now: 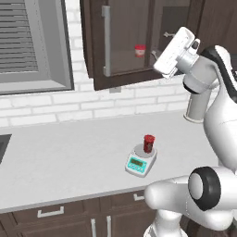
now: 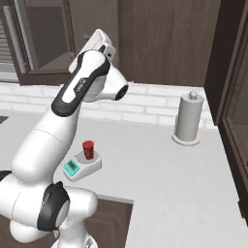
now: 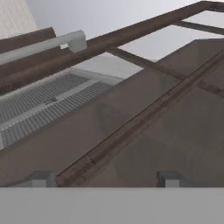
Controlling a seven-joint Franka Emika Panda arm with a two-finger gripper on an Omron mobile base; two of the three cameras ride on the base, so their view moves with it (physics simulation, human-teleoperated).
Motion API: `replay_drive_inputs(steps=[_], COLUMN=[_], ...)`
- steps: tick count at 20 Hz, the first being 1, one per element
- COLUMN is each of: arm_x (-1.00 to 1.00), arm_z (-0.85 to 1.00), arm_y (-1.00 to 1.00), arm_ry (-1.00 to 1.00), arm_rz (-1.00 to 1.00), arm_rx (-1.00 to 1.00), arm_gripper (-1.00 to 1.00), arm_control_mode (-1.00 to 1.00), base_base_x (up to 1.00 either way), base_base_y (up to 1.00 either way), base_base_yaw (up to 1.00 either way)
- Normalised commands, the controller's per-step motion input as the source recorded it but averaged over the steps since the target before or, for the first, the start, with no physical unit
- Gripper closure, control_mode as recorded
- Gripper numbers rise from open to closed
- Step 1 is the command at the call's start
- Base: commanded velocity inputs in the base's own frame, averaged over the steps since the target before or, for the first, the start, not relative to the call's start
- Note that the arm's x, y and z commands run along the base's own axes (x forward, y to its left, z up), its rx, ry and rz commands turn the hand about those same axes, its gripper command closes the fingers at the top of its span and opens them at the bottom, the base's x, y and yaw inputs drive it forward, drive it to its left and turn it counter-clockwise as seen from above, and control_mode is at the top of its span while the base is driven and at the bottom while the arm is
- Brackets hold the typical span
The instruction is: Pick the yogurt and place it on the digital scale for weighing, and close the cabinet.
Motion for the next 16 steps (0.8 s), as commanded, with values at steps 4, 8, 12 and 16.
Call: replay_drive_inputs(steps=[4,8,12,16], arm_x=[0.64,0.76,0.81,0.07], arm_z=[0.00,0.00,-0.11,-0.46], arm_y=[0.23,0.23,0.12,0.00], arm_ry=[0.21,0.18,0.06,-0.05], arm_rz=[-0.17,-0.16,-0.11,-0.06], arm_rx=[-0.02,-0.03,-0.03,-0.03], arm_gripper=[-1.00,-1.00,-1.00,-1.00], arm_control_mode=[-1.00,-1.00,-1.00,-1.00], base_base_x=[0.00,0.00,0.00,0.00], base_base_y=[0.00,0.00,0.00,0.00], base_base_yaw=[0.00,0.00,0.00,0.00])
